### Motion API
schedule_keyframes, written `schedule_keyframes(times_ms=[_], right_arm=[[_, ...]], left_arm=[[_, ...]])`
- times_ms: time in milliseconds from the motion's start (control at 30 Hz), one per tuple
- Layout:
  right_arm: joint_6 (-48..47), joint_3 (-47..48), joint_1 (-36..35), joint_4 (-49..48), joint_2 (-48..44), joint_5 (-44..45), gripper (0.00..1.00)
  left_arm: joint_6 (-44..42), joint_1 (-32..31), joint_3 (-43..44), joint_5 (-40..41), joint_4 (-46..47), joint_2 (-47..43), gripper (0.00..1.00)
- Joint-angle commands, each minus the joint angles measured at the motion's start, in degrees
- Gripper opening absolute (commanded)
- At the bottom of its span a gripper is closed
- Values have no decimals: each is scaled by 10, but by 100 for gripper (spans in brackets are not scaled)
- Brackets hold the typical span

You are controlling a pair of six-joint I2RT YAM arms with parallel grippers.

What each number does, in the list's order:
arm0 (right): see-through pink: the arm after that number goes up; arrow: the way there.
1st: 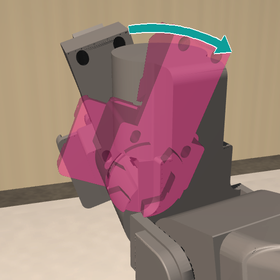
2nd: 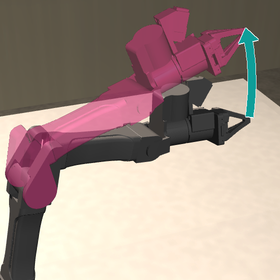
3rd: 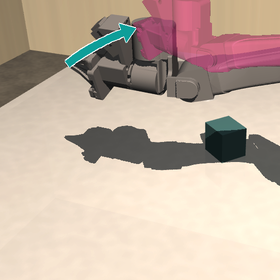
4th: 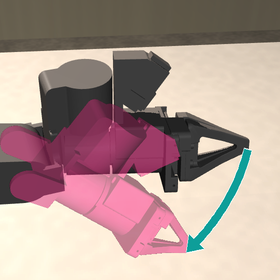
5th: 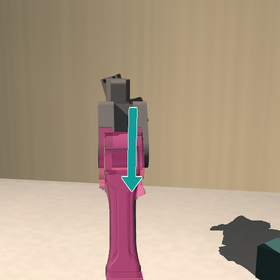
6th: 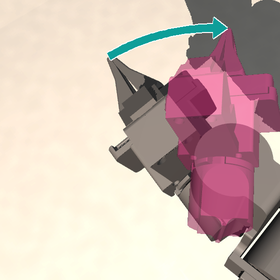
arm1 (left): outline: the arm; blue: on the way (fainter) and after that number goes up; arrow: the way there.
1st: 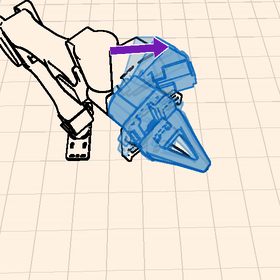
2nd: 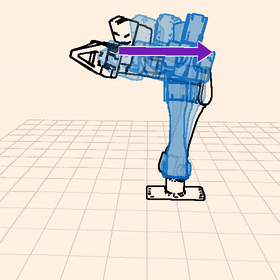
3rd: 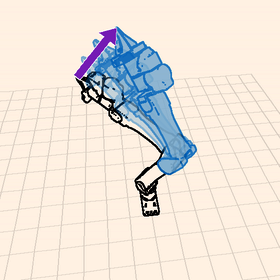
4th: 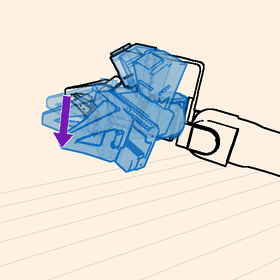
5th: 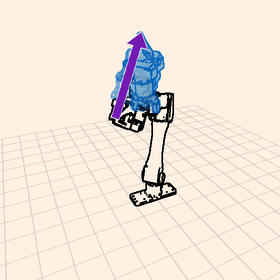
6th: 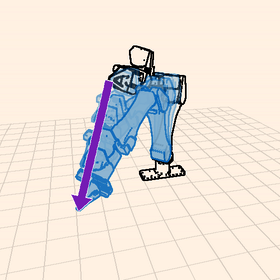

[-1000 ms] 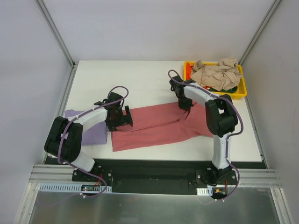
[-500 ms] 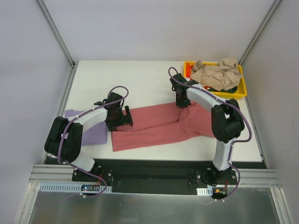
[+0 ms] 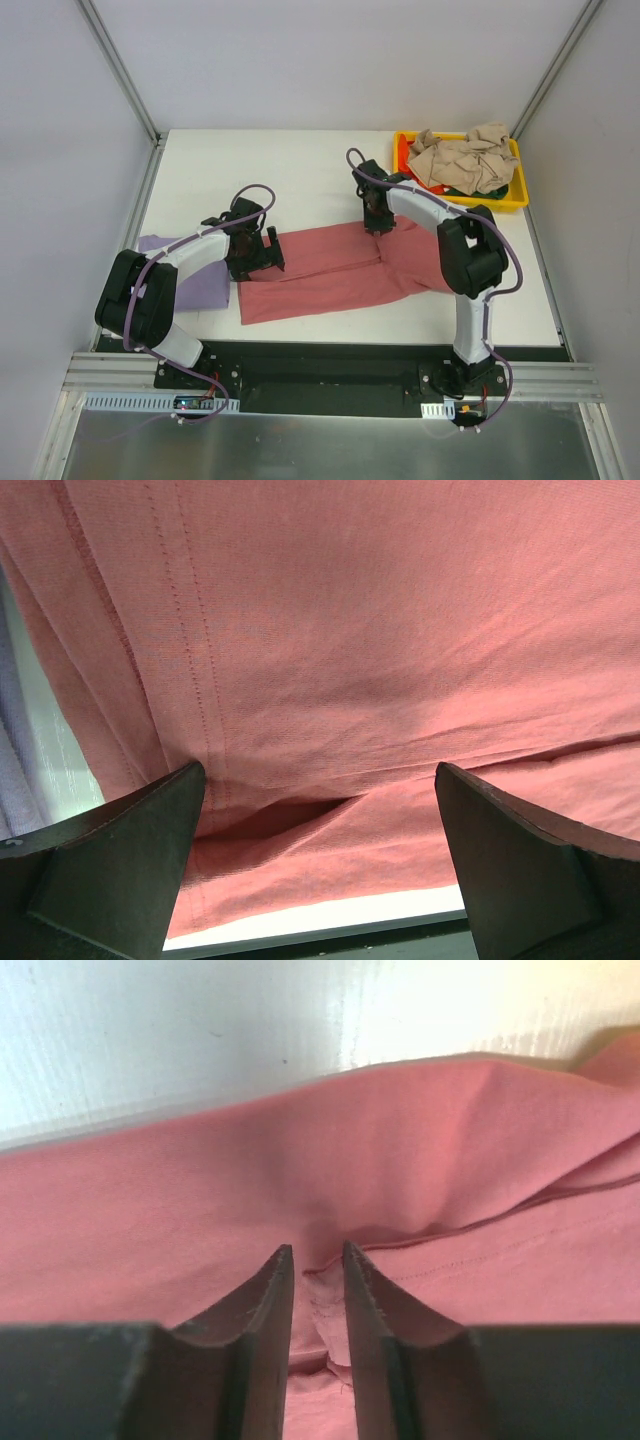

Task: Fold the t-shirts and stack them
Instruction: Fold the other side of the tshirt into a rectangle, then rotate the tshirt 90 degrees

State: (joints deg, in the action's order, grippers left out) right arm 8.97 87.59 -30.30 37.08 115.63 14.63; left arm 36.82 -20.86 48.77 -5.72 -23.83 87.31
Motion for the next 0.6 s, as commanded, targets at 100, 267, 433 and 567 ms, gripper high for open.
schedule_keyframes(times_ms=[100, 267, 433, 567], right_arm=[[-35, 25, -3, -1, -31, -47, 77], [-18, -31, 4, -25, -116, -38, 96], [57, -123, 53, -39, -184, -48, 96], [104, -196, 118, -66, -211, -83, 96]], left_arm=[[-5, 9, -7, 6, -13, -6, 99], [-4, 9, -5, -4, -13, -8, 99], [4, 7, 4, -10, -21, -13, 99], [20, -22, 43, 54, -71, -37, 99]])
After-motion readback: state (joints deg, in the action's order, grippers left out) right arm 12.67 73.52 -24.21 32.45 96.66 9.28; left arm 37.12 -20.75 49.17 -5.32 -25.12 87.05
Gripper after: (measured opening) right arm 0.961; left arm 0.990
